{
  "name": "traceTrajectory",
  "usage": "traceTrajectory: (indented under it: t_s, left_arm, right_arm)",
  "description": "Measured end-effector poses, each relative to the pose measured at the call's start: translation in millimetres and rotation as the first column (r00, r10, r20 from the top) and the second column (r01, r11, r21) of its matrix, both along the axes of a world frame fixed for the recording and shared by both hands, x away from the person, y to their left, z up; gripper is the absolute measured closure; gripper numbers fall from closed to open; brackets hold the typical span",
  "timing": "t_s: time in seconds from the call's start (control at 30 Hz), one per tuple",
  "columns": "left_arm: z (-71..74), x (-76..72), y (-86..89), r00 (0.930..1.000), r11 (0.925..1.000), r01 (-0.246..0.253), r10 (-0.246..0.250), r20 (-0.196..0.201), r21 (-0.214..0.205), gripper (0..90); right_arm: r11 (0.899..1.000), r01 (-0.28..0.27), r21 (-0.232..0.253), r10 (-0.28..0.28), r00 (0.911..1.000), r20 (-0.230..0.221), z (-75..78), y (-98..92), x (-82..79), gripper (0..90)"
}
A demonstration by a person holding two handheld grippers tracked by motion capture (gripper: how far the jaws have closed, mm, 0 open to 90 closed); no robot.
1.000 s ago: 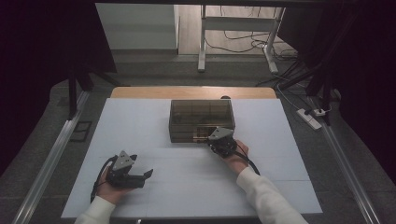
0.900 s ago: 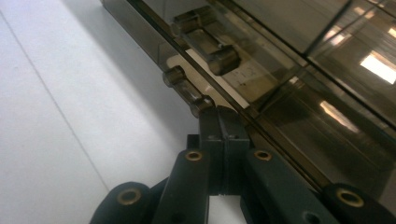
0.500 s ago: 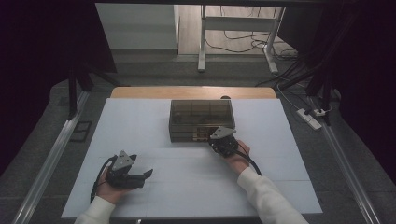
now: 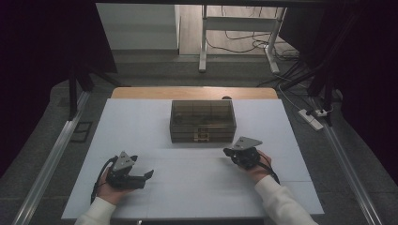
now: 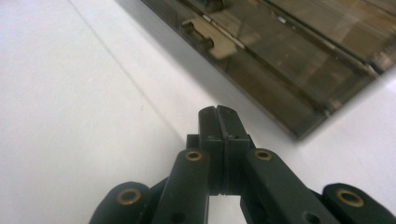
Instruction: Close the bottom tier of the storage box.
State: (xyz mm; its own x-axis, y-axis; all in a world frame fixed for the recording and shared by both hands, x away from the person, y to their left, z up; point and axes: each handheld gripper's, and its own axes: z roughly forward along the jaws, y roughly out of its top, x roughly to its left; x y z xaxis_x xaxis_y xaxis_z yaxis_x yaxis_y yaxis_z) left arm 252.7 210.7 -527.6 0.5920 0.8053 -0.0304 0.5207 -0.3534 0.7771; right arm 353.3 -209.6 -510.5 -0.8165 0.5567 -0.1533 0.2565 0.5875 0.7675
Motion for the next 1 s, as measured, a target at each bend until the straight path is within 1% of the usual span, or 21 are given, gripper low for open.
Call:
traceTrajectory:
  t_s: [0.07,0.1,0.13,0.2,0.3,0.37,0.5,0.53,0.67,0.83,1.0]
  left_arm:
    - [-0.1,0.1,0.1,1.0000,1.0000,0.000,0.000,-0.001,0.000,13.9]
    - [-0.2,0.2,0.2,1.0000,1.0000,0.001,-0.001,-0.002,0.000,13.9]
    - [-0.2,0.2,0.1,1.0000,1.0000,0.001,-0.001,-0.002,-0.001,13.9]
    - [-0.2,0.1,0.0,1.0000,1.0000,0.003,-0.003,-0.002,-0.002,13.9]
    - [-0.4,0.4,-0.1,1.0000,1.0000,0.006,-0.006,-0.006,-0.001,13.9]
    - [-0.6,0.6,-0.6,0.9999,1.0000,0.007,-0.007,-0.008,-0.002,13.9]
    - [-1.2,1.1,-2.0,0.9998,0.9999,0.013,-0.013,-0.014,0.004,13.8]
    - [-1.3,1.2,-2.3,0.9998,0.9999,0.014,-0.014,-0.015,0.003,13.8]
    - [-1.3,1.2,-2.8,0.9998,0.9999,0.012,-0.012,-0.015,0.003,13.8]
    - [-1.2,1.1,-3.2,0.9998,0.9999,0.012,-0.012,-0.014,0.004,13.8]
    - [-1.2,1.9,-2.4,0.9998,0.9999,0.011,-0.011,-0.015,-0.001,13.8]
  right_arm:
    - [1.000,0.004,0.020,-0.004,1.0000,-0.008,1.5,-12.2,-4.9,80.2]
    - [0.999,0.005,0.034,-0.005,0.9999,-0.012,2.5,-18.0,-7.0,74.7]
    - [0.999,0.011,0.053,-0.010,0.9998,-0.015,3.9,-25.0,-10.1,66.6]
    - [0.996,0.017,0.083,-0.016,0.9997,-0.018,6.2,-36.2,-15.3,56.5]
    - [0.994,0.024,0.103,-0.021,0.9995,-0.022,7.5,-53.2,-23.8,46.2]
    - [0.994,0.030,0.106,-0.027,0.9993,-0.026,7.0,-63.3,-29.1,41.0]
    - [0.990,0.050,0.132,-0.046,0.9983,-0.035,5.4,-82.7,-38.1,30.9]
    - [0.989,0.054,0.137,-0.050,0.9980,-0.038,5.1,-86.2,-40.1,29.8]
    - [0.987,0.053,0.151,-0.050,0.9985,-0.024,3.7,-95.4,-47.1,27.2]
    - [0.989,0.044,0.141,-0.041,0.9990,-0.019,4.2,-95.0,-48.8,26.5]
    - [0.989,0.033,0.141,-0.031,0.9993,-0.021,2.7,-93.5,-48.5,25.4]
